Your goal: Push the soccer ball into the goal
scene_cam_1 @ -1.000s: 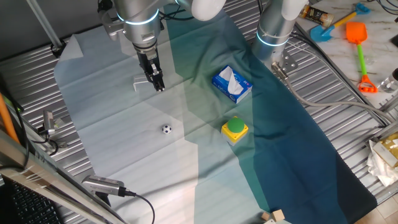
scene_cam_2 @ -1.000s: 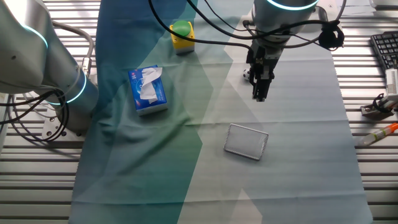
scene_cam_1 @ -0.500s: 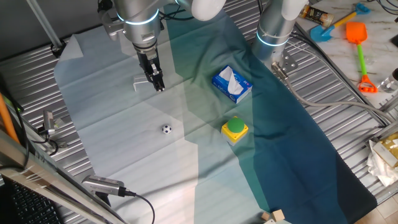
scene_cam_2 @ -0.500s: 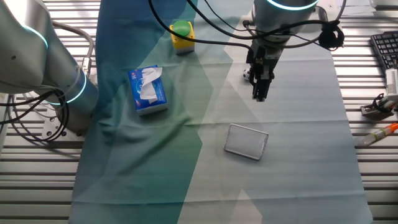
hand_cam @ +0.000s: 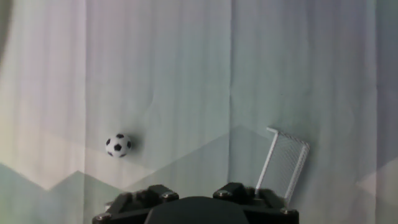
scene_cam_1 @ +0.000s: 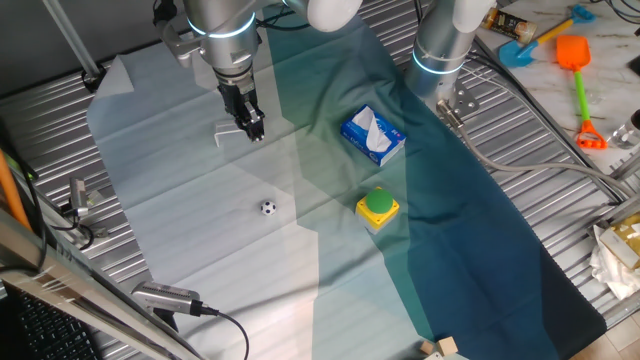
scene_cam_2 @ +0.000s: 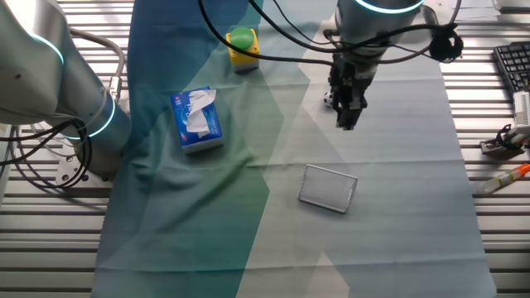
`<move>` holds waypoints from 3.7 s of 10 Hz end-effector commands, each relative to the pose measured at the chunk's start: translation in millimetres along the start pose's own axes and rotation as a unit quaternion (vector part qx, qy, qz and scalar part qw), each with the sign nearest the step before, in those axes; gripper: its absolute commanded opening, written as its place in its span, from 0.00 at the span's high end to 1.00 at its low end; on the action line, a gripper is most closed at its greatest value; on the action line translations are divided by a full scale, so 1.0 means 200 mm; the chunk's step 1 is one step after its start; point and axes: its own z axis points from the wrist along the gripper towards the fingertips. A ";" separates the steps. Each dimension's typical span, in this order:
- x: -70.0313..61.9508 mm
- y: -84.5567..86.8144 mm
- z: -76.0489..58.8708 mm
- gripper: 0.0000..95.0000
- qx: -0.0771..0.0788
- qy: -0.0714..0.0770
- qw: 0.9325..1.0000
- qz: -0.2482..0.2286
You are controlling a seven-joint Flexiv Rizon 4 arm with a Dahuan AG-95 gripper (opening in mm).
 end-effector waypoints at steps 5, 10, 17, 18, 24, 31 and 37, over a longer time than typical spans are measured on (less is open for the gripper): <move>0.00 0.00 -0.01 1.00 -0.003 0.002 1.000 -0.015; -0.01 0.00 -0.01 1.00 -0.004 -0.001 1.000 -0.014; -0.01 0.00 -0.01 1.00 -0.007 0.002 1.000 0.005; -0.01 0.00 -0.01 1.00 -0.008 0.001 1.000 0.005; -0.13 0.15 0.04 1.00 -0.023 0.003 0.999 0.036; -0.14 0.16 0.10 1.00 -0.040 -0.001 0.998 0.041; -0.14 0.16 0.09 1.00 -0.032 -0.001 0.998 0.061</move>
